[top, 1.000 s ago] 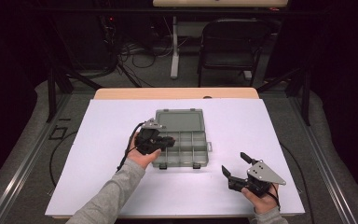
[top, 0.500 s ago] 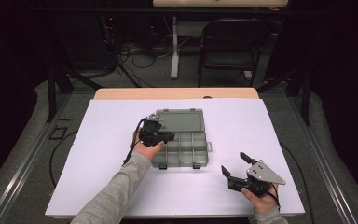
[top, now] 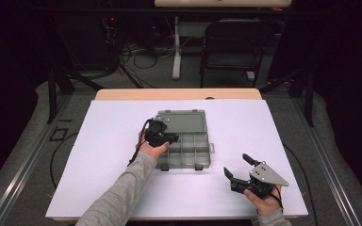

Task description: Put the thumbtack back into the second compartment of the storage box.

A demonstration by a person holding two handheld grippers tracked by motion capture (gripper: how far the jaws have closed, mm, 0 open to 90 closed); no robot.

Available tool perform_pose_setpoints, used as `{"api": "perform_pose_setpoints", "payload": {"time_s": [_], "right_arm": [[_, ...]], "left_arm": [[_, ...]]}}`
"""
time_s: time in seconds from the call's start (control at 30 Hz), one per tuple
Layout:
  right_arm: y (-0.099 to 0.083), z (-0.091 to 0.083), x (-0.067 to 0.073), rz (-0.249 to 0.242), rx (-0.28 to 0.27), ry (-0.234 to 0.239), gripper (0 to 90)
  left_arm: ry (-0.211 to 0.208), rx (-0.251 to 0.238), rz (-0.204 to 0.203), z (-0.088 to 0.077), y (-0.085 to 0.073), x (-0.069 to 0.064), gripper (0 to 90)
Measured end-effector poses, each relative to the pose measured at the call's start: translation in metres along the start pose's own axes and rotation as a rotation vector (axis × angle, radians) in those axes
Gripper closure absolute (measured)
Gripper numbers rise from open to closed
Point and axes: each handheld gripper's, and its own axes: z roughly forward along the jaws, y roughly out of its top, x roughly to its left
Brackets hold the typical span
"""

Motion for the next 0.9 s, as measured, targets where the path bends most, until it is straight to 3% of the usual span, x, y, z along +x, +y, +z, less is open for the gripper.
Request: {"api": "perform_pose_setpoints", "payload": {"time_s": [0.63,0.73,0.9], "right_arm": [[0.0,0.0,0.0001,-0.001,0.001,0.002,16.6],[-0.0001,0.0001,0.0,0.001,0.001,0.002,16.6],[-0.0003,0.0,-0.0003,0.003,-0.001,-0.003,16.6]], "left_arm": [[0.003,0.017,0.014,0.0026,-0.0009,-0.0013,76.7],[0.003,0.012,0.017,0.002,-0.0007,-0.0015,75.0],[0.009,-0.03,0.024,-0.0065,0.0006,-0.0044,63.6]]}}
